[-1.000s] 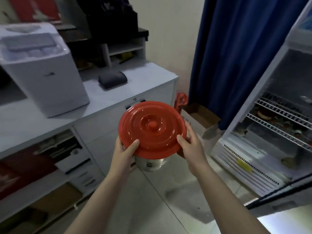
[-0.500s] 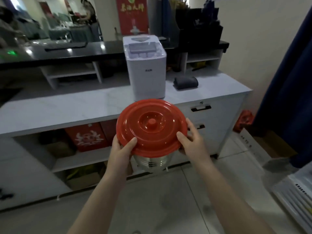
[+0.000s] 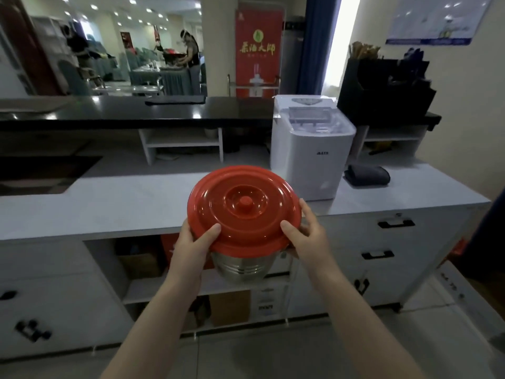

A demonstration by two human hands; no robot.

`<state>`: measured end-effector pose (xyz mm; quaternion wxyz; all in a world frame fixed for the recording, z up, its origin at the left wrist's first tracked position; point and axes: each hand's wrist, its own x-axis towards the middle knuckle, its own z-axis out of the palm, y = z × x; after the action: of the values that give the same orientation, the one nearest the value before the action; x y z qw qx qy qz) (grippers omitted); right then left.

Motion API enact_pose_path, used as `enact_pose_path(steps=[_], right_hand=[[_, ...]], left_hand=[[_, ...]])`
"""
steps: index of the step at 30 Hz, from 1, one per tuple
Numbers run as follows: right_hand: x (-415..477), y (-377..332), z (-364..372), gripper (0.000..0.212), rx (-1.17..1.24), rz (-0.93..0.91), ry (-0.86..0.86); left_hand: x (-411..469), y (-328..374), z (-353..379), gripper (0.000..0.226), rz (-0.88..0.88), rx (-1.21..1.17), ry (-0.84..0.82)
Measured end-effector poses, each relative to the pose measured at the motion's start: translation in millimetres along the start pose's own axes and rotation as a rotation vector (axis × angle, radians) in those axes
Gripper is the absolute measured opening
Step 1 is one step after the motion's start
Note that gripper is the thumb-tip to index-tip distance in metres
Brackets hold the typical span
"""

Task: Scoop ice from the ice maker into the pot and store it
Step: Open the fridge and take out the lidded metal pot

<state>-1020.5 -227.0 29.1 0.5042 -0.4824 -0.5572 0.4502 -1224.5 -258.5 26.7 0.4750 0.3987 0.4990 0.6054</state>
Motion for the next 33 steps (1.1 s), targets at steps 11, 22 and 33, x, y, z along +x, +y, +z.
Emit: enact_pose_path(steps=[11,22,33], right_hand=[[85,-6,57,0.054,-0.015,-0.024,0.012],[230,24,59,0.067,-0.054,0.041,-0.077],[344,52,59,0.086,-0.081,0.125,-0.186]], left_hand=[[101,11,-38,0.042,-0.018,-0.005,0.004],[221,1,-8,0.035,-0.036,-0.050,0.118],[308,-6,18,0.034,-0.068,-0.029,0.217]])
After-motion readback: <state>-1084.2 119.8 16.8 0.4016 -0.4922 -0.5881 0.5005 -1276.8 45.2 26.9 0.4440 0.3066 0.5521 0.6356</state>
